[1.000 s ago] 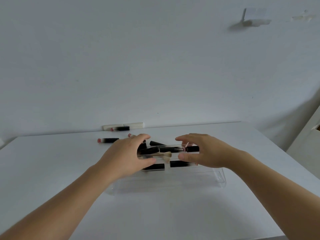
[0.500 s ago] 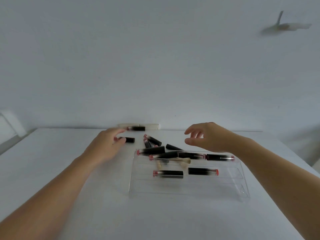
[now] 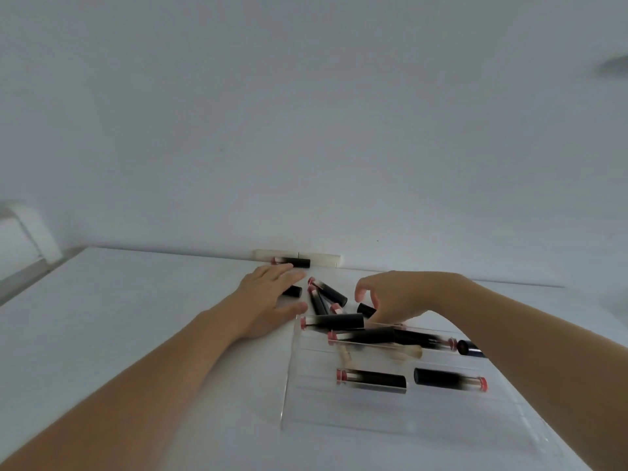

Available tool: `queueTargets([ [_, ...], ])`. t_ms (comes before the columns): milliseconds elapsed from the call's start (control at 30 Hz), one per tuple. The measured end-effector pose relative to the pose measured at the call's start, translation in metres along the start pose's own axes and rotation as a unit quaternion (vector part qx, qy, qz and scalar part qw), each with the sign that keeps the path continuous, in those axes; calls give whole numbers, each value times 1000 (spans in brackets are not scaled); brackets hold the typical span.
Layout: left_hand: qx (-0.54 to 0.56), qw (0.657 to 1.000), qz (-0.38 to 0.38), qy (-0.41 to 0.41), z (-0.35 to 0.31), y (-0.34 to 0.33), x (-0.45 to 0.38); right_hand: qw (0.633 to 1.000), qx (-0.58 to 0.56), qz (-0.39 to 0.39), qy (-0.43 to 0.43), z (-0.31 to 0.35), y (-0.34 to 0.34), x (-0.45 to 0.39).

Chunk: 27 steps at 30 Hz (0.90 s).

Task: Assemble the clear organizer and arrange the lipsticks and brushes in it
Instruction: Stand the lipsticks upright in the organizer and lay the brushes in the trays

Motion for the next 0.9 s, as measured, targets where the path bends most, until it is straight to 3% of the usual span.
queueTargets([
  [300, -15, 995, 60, -73, -31, -1, -13, 999, -32, -4, 16, 5, 0, -7],
  [667, -21, 993, 7, -112, -32, -6, -15, 998, -30, -37, 46, 9, -11, -14],
  [900, 7, 993, -2, -115, -31, -3, -13, 997, -48, -18, 64, 10, -14, -13],
])
Point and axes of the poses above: each hand's wrist, its own x-axis away from the middle knuckle, its own y-axis out of the back of the hand, z = x × y, the point moved 5 cm from there along -x, towards the middle knuckle, and after that the axes turned 2 degrees about -y, right-handed, at the moved point
